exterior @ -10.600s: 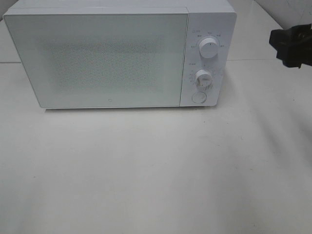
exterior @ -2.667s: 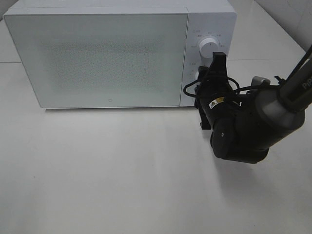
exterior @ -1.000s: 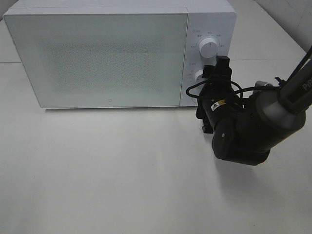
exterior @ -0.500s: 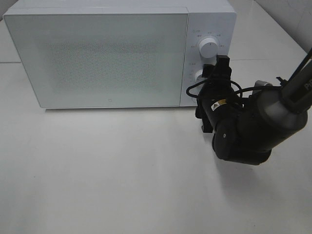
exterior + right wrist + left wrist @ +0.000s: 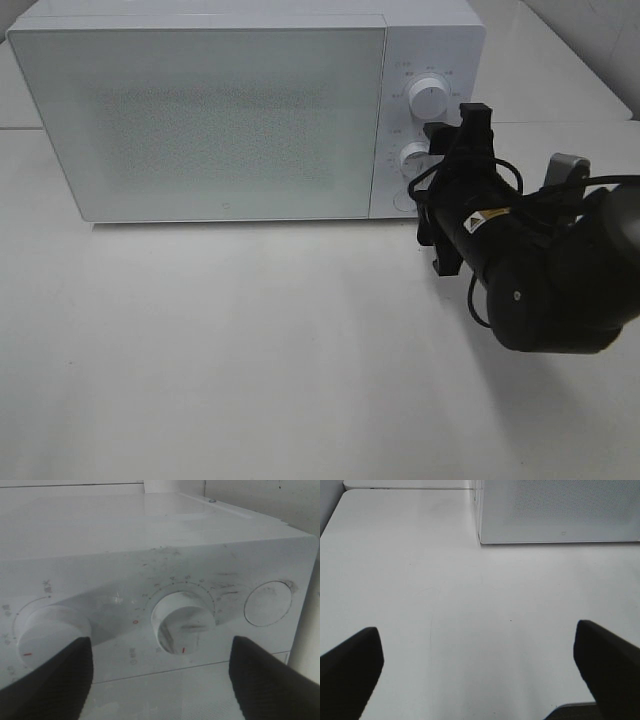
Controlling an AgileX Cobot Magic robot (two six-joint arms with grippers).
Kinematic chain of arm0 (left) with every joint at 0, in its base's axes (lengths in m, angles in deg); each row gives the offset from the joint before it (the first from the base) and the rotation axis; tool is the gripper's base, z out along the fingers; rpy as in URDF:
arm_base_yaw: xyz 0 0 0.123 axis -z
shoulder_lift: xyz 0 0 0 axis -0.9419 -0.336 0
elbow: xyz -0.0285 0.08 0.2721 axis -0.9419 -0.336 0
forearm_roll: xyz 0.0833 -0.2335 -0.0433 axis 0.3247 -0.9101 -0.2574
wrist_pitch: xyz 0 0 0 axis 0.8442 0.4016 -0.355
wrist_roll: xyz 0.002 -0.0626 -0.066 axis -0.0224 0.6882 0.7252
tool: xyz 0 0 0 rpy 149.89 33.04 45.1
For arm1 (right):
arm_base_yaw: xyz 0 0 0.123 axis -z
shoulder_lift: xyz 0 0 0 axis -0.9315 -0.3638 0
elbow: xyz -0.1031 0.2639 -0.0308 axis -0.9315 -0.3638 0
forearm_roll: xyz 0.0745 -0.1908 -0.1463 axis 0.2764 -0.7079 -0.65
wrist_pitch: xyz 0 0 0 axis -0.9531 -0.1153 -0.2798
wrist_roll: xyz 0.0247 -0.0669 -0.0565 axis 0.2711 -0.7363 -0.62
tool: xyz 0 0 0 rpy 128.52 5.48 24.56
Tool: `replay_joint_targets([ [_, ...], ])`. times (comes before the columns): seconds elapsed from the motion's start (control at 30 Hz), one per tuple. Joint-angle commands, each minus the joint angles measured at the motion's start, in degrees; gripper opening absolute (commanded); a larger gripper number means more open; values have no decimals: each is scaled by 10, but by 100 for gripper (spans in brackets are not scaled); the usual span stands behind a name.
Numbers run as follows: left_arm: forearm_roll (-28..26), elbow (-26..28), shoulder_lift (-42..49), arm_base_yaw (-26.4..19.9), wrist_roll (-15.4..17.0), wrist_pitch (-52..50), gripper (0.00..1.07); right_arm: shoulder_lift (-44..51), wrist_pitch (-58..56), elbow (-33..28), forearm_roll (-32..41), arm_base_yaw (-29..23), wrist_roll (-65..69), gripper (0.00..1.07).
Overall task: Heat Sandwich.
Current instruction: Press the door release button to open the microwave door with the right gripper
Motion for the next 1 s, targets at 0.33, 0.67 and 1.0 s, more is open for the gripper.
replay_joint_targets([
  [0.33,1,-1,11,-1,3,-6,98,128,-128,-93,-48,3,-74,71],
  [0.67,1,-1,11,-1,3,-6,98,249,-374,-92,-78,6,-400,72],
  [1.0,1,-1,11,-1,3,-6,98,327,-584,-76,-79,33,-693,72],
])
